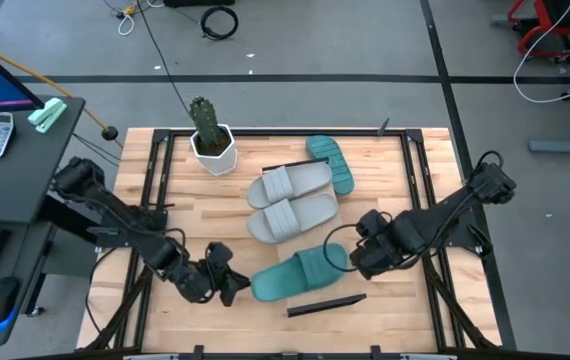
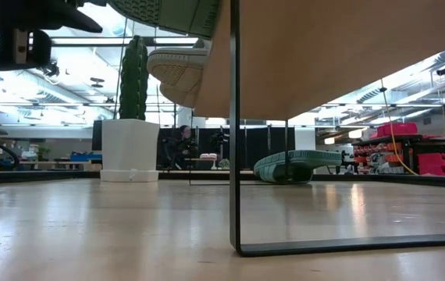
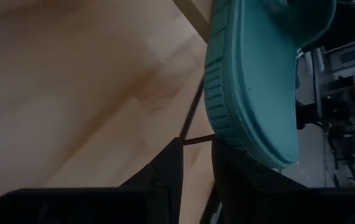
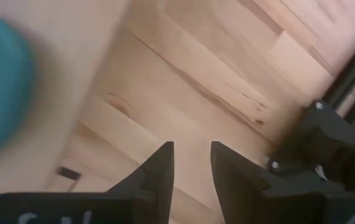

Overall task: Pick and place slides into the shelf
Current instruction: Put the bottom green slipper on the shelf

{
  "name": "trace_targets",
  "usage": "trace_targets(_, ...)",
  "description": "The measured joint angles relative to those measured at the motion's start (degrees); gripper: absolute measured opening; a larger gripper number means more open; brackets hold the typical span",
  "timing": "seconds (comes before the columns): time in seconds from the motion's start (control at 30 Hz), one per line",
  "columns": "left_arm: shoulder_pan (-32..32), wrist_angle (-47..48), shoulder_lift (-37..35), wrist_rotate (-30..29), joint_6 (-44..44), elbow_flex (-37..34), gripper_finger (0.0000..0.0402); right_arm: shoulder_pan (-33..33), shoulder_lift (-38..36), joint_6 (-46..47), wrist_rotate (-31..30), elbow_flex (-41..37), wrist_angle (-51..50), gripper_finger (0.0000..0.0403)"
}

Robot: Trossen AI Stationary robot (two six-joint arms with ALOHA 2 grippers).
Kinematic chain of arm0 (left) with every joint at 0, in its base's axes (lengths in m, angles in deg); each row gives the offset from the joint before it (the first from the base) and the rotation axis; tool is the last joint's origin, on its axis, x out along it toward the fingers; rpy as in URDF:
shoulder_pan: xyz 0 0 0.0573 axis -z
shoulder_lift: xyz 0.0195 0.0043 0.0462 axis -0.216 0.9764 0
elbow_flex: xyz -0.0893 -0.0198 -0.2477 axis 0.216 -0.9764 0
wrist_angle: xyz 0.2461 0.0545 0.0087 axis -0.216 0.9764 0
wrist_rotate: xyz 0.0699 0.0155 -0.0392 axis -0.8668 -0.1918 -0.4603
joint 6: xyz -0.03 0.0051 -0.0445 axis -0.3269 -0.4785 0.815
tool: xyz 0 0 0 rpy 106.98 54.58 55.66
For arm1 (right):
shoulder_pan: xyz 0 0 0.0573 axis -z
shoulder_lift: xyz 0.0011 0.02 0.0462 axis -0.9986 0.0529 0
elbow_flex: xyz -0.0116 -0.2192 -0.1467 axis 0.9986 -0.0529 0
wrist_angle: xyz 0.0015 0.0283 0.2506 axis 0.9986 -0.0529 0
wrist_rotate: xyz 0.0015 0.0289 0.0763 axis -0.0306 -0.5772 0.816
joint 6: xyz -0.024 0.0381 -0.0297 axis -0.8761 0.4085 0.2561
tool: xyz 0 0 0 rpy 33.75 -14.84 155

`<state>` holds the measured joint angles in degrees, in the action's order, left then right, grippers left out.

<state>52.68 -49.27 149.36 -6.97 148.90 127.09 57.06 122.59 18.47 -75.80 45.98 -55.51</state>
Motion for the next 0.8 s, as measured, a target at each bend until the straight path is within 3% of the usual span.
trace_targets(0.23,1.6,-0.9,1.1,-0.4,2.5,0.1,0.0091,-1.4,-1.7,3.8,1.3,-4.0,0.8,0.0112)
trace_targets(0.4,-0.2,-0.6,1.1,-0.5,1.4,0.2,0.0087,0.1,-2.7,3.7,-2.8,-3.8,2.2,0.0112)
trace_targets(0.8,-6.5,-3.9,1.0,4.2,-0.9,0.2,0.0089,8.2,-3.3,-5.1,-4.6,-3.8,10.3,0.0109)
